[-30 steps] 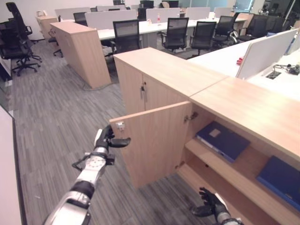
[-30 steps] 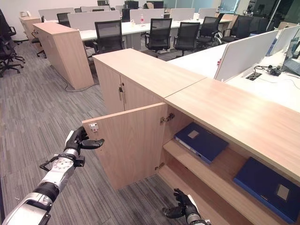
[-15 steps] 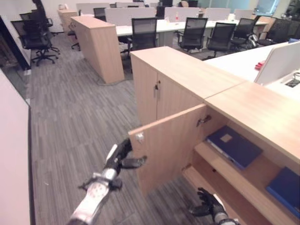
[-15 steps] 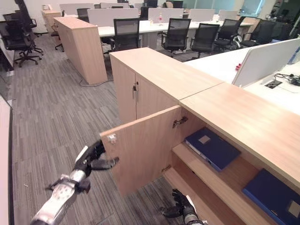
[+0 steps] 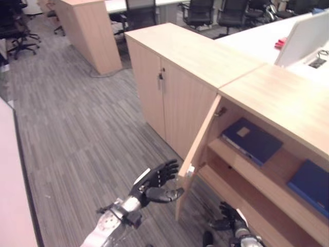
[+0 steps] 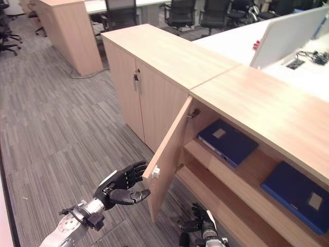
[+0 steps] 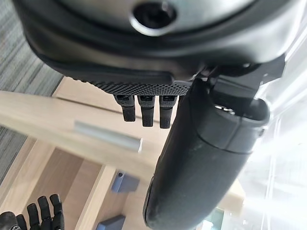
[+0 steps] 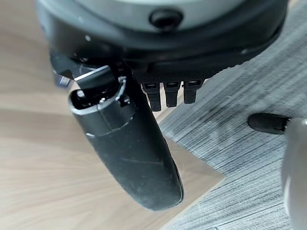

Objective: Put the empty folder in the office cabinet

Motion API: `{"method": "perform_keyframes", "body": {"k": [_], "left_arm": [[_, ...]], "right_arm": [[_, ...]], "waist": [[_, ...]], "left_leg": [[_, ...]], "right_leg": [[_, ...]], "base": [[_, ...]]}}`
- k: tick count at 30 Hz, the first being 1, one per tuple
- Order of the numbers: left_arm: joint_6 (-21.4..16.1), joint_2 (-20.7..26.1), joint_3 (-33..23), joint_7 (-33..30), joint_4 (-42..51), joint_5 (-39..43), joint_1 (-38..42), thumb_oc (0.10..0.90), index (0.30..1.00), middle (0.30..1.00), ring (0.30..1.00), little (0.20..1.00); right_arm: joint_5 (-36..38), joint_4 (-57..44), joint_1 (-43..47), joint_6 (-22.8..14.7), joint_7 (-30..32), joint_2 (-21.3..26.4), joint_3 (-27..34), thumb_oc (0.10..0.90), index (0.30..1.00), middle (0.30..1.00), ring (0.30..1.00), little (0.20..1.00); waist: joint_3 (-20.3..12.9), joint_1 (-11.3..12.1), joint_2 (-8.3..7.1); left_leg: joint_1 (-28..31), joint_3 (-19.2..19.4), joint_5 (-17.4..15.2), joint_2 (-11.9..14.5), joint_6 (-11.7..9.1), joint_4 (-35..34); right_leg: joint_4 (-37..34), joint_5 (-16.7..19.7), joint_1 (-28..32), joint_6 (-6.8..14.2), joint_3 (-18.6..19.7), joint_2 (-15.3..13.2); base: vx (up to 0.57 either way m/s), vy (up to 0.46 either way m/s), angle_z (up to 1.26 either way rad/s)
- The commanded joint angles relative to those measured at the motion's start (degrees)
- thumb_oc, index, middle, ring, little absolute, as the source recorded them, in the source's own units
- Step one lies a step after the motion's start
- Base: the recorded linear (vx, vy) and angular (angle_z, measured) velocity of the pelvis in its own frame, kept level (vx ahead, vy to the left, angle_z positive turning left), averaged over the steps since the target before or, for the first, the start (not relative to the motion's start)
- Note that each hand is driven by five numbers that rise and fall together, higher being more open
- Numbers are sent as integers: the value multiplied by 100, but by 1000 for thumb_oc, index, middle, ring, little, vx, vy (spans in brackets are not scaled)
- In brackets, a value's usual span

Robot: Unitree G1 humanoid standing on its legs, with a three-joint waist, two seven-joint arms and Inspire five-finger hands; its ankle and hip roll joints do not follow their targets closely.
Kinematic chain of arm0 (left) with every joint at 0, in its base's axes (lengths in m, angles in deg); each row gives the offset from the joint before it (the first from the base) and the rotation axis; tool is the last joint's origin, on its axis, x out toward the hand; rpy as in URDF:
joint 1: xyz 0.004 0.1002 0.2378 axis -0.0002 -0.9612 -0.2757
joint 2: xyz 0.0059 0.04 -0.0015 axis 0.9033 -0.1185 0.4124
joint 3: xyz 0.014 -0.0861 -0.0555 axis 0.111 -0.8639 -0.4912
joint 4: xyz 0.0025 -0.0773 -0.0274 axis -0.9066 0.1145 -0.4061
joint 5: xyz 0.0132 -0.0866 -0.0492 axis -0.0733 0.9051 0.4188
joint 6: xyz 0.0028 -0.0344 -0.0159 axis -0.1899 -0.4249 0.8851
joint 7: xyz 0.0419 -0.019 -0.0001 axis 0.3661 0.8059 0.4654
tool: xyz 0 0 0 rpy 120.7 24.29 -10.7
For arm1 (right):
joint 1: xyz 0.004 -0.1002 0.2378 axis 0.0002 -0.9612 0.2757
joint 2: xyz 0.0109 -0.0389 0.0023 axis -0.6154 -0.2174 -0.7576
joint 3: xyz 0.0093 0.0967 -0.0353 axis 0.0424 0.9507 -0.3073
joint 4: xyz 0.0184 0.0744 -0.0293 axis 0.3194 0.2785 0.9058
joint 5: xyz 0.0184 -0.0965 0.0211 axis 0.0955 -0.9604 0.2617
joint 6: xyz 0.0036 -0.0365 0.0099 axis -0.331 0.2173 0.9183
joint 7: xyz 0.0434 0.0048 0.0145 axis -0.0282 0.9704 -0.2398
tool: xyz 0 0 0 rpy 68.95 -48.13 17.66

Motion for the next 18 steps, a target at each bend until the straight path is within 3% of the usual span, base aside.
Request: {"method": "perform_keyframes", "body": {"k": [1,2,3,6,10,14,16,18], "left_arm": [[-382,-207,-288,121,732,133,756,800,900,900,900,900],[-362,-233,-267,124,757,89,784,800,900,900,900,900],[-357,-271,-246,128,795,96,829,800,900,900,900,900],[-371,-462,-185,55,842,239,889,800,900,900,900,900],[-360,-645,-62,-80,938,395,866,800,900,900,900,900],[-318,-830,56,-198,893,487,939,800,900,900,900,900],[-329,-853,32,-239,892,486,947,800,900,900,900,900],[-404,-936,12,-351,828,491,971,800,900,900,900,900]], "right_arm": [[58,-262,635,-328,112,89,29,800,900,900,900,900],[43,-241,641,-335,118,72,1,800,900,900,900,900],[43,-219,618,-341,133,68,-18,800,900,900,900,900],[69,-241,528,-317,138,123,-40,800,900,900,900,900],[109,-65,650,-257,294,209,-42,800,900,900,900,900],[333,266,817,-198,486,379,150,800,900,900,900,900],[352,221,853,-183,517,450,157,800,900,900,900,900],[329,285,1021,-198,561,545,119,800,900,900,900,900]], "waist": [[17,170,295],[-1,180,254],[-46,158,214],[-143,41,243],[-198,-151,395],[-194,-438,535],[-153,-482,568],[-94,-478,577]], "left_leg": [[237,-98,-770,105,19,-14],[195,118,-684,95,20,13],[176,207,-661,98,12,28],[248,409,-605,169,-39,68],[428,775,-535,367,-159,163],[364,1074,-536,791,-365,865],[296,1034,-460,964,-444,1181],[176,694,-212,1081,-546,1804]], "right_leg": [[1071,-127,250,573,-1292,-541],[1010,-42,323,497,-1675,-636],[875,-53,395,496,-1744,-623],[644,-89,423,453,-1526,-493],[286,-147,432,364,-1176,-160],[45,-408,477,147,-637,285],[3,-496,508,56,-488,424],[-66,-586,531,-62,-209,646]], "base": [[-62,-50,-122],[-61,-82,-101],[-56,-124,-63],[69,-119,-41],[51,-149,-73],[48,-188,-80],[42,-105,-56],[89,-130,-82]]}}
